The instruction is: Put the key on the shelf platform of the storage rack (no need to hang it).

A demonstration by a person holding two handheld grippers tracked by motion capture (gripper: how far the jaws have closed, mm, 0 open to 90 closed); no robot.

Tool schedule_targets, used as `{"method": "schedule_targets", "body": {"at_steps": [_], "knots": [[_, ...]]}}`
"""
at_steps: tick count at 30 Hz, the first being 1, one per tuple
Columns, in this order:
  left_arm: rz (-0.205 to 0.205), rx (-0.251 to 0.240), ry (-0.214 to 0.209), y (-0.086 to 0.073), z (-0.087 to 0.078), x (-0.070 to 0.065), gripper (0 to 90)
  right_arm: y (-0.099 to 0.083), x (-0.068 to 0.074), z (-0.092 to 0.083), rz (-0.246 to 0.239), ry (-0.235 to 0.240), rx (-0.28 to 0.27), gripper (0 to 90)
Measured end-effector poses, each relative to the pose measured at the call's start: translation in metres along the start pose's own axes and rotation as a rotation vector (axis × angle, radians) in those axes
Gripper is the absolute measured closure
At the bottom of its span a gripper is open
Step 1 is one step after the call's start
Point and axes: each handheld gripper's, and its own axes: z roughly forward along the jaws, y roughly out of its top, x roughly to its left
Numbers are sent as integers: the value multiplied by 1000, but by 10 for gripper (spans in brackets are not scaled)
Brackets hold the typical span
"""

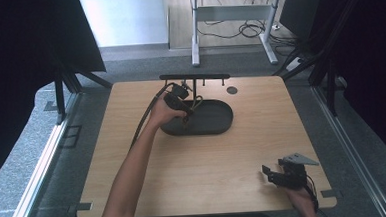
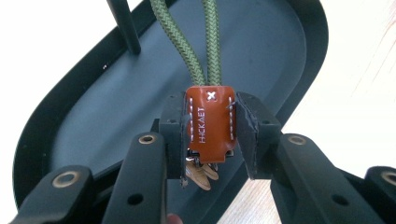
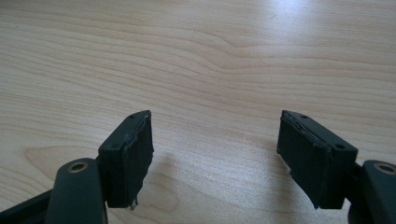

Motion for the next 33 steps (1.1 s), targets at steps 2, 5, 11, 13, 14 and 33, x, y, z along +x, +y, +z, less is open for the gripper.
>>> {"method": "schedule_targets", "body": {"at_steps": [2, 5, 11, 13, 14, 33], "knots": [[-4, -6, -1, -2, -1, 0, 640, 0, 0, 0, 0, 1, 1, 271], [-5, -12, 0, -3, -2, 0, 627, 0, 1, 0, 0, 0, 1, 271], [6, -17, 1, -3, -9, -3, 593, 0, 1, 0, 1, 0, 0, 271], [3, -28, 1, -4, -14, -4, 587, 0, 1, 0, -3, 0, 0, 271], [5, -32, 3, -4, -16, -4, 583, 0, 1, 0, -3, 0, 0, 271], [8, -107, -2, -40, -66, -29, 544, 0, 5, 0, -11, 0, 0, 271]]}}
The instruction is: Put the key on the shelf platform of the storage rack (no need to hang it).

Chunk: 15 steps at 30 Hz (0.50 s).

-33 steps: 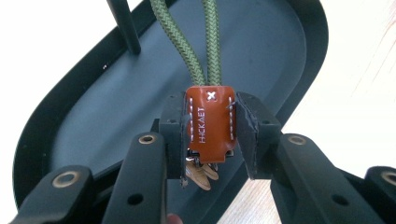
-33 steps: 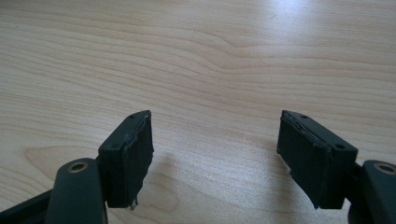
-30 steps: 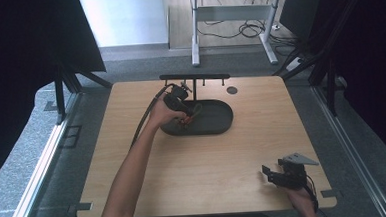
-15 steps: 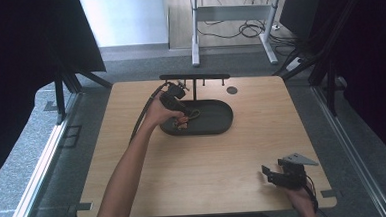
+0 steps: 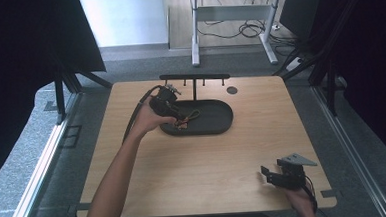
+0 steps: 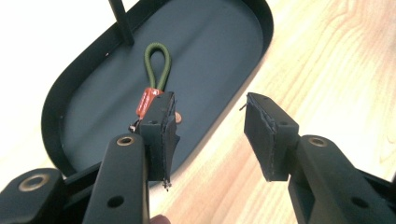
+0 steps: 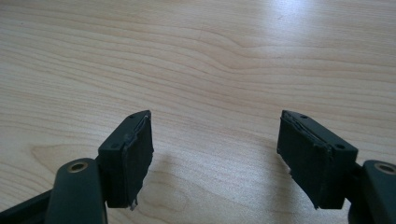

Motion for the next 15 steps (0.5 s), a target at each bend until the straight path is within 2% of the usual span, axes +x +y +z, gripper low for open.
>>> {"method": "schedule_targets", "body": {"at_steps": [9, 15], "knots": [[21, -6, -4, -32, -18, -18, 523, 0, -4, -3, 9, -9, -7, 271], [35, 0, -8, -56, -20, -30, 514, 0, -11, -7, 27, -23, -19, 271]]}}
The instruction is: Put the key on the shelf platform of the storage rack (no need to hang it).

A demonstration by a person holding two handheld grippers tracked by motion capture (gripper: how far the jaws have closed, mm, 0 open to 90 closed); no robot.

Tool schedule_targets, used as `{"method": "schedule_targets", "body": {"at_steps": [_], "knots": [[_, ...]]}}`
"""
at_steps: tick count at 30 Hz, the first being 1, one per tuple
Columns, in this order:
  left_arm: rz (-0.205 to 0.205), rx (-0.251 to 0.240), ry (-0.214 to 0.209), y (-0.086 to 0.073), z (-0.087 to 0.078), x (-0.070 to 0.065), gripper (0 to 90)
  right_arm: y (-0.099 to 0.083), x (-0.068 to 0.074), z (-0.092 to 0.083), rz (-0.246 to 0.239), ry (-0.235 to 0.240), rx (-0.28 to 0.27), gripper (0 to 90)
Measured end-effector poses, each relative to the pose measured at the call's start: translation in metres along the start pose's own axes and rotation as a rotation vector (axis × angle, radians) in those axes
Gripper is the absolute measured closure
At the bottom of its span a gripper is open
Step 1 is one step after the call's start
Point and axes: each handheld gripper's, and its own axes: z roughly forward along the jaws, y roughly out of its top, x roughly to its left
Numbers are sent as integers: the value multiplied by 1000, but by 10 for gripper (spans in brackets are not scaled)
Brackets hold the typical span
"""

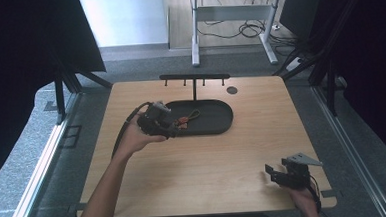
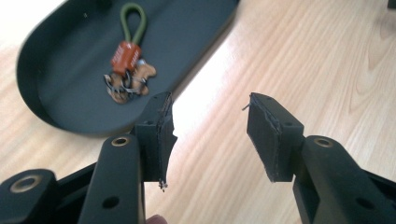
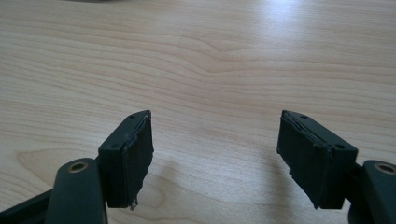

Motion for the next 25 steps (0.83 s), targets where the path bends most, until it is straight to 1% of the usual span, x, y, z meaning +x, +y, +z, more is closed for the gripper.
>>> {"method": "schedule_targets", "body": {"at_steps": [2, 4, 7, 8, 9, 10, 14, 15, 16, 18, 19, 22, 25], "knots": [[2, -7, -8, -9, 1, -5, 506, 0, -1, -1, 8, -4, -1, 271], [2, -13, -22, -18, 2, -9, 500, -1, -2, -1, 5, -5, 1, 271], [-5, -14, -28, -33, 5, -15, 494, -1, -1, 0, 4, -6, 3, 271], [-9, -13, -28, -38, 6, -17, 493, -1, -1, 0, 2, -6, 3, 271], [-9, -13, -28, -38, 6, -17, 492, -1, 0, 0, 1, -7, 4, 271], [-12, -11, -24, -46, 7, -20, 490, -1, 0, 0, -1, -7, 4, 271], [-30, -13, -12, -61, 8, -24, 479, -1, 1, 1, 0, -7, 4, 271], [-30, -13, -12, -61, 8, -24, 479, -1, 1, 1, -1, -7, 4, 271], [-38, -14, -16, -67, 9, -26, 477, -1, 1, 1, -2, -7, 3, 271], [-40, -9, -11, -72, 10, -28, 469, -1, 1, 1, -1, -8, 3, 271], [-43, -12, -11, -74, 10, -29, 466, -1, 1, 1, -1, -9, 1, 271], [-67, -37, -22, -82, 11, -31, 449, 0, 2, 0, -3, -13, -7, 271], [-74, -25, -19, -85, 14, -31, 413, 1, 3, 0, -11, -22, -14, 267]]}}
